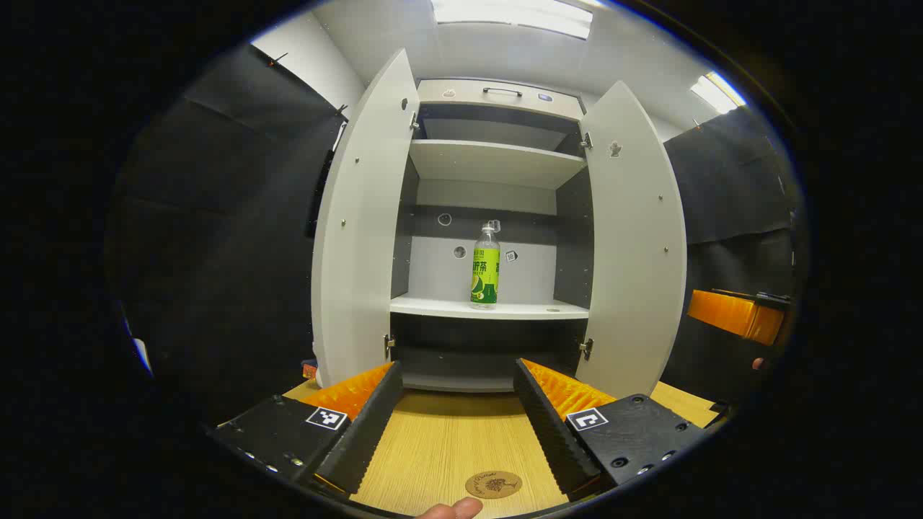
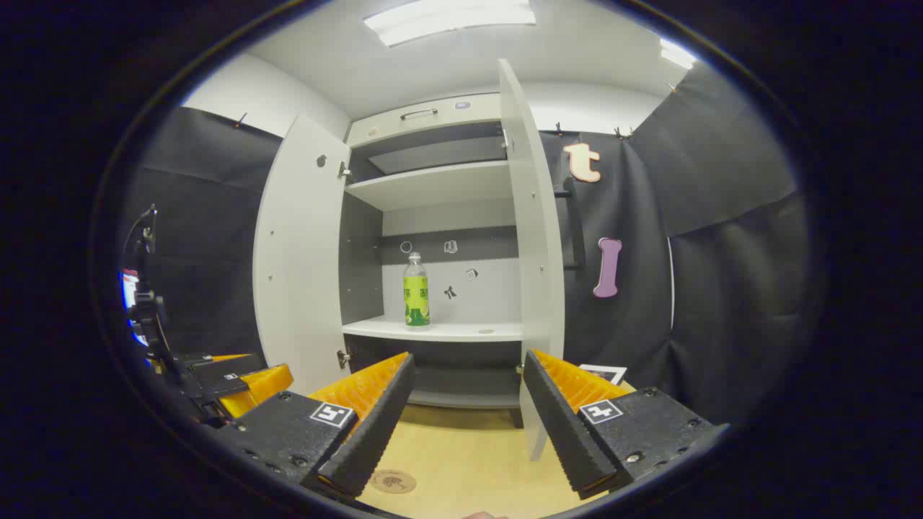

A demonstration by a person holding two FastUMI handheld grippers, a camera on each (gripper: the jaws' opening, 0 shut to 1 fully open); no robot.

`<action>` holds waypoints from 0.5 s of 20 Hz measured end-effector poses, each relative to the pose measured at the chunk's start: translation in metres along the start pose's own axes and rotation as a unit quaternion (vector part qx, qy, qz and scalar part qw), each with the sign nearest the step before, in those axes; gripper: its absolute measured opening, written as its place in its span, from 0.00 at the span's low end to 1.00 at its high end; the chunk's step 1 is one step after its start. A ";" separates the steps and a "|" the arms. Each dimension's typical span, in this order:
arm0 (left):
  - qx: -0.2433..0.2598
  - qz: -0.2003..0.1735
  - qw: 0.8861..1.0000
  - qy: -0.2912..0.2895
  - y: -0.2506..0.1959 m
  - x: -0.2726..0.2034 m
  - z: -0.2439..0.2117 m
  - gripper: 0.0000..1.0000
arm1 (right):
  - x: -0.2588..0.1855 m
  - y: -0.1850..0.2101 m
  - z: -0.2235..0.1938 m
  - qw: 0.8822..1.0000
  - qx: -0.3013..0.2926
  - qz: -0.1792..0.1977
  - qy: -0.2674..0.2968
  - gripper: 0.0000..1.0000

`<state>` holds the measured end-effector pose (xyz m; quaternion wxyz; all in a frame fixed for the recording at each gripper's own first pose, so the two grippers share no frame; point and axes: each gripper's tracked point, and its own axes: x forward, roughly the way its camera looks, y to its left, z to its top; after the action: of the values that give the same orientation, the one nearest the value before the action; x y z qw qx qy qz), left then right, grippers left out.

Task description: Grasp the bottle in the cabinet with the left hand and place it on the coaster, then close the right door with the right hand and the left door with the left hand.

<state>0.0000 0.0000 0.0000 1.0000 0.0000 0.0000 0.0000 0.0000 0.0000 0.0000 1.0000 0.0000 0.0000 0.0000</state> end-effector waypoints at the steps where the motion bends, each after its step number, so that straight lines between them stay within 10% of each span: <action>1: 0.001 -0.001 1.000 0.000 -0.001 0.002 0.000 0.95 | 0.003 -0.001 0.001 1.000 0.003 0.000 0.002 0.99; 10: -0.007 0.000 1.000 0.005 -0.001 0.005 -0.005 0.95 | 0.010 -0.004 -0.002 1.000 0.006 0.002 0.013 0.99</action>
<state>0.0048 -0.0013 -0.0046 1.0000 -0.0070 0.0048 0.0004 0.0095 -0.0043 -0.0022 0.9999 0.0055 0.0127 0.0024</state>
